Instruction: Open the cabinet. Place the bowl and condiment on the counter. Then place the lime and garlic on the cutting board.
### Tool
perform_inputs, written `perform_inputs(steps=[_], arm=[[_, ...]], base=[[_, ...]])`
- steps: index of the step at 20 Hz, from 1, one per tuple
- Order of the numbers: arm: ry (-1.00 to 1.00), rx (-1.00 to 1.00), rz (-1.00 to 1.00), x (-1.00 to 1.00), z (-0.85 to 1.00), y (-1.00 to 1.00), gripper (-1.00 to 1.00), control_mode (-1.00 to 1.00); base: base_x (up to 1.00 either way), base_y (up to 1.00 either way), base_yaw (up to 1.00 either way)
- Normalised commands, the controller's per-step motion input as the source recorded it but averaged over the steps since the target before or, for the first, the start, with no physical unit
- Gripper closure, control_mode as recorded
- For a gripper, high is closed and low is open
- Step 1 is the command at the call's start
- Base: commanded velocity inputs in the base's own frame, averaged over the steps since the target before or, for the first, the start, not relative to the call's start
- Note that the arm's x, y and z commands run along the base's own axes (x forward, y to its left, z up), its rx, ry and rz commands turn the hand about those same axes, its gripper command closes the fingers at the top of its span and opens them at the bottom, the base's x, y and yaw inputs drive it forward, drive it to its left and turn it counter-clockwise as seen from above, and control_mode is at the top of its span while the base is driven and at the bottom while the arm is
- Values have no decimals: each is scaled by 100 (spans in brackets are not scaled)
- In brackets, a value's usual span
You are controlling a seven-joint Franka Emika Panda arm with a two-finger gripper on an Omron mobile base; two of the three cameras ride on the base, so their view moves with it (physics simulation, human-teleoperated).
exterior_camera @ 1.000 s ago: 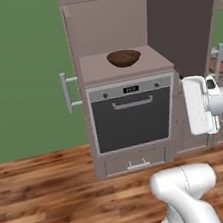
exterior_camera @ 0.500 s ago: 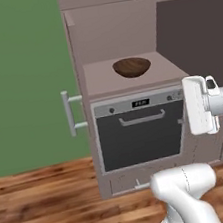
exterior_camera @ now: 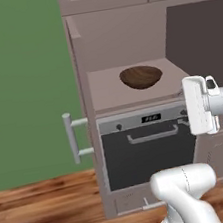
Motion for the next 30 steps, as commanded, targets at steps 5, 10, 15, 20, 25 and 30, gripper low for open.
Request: perform_inputs(steps=[5,10,15,20,25,30], arm=[[0,0,0,0,0,0,-100,100],[0,0,0,0,0,0,-100,100],[0,0,0,0,0,0,-100,100],[0,0,0,0,0,0,-100,100],[0,0,0,10,0,0,-100,-100],[1,0,0,16,0,-1,-100,-100]], base=[[61,0,0],[59,0,0],[55,0,0],[47,0,0],[21,0,0],[0,0,0]])
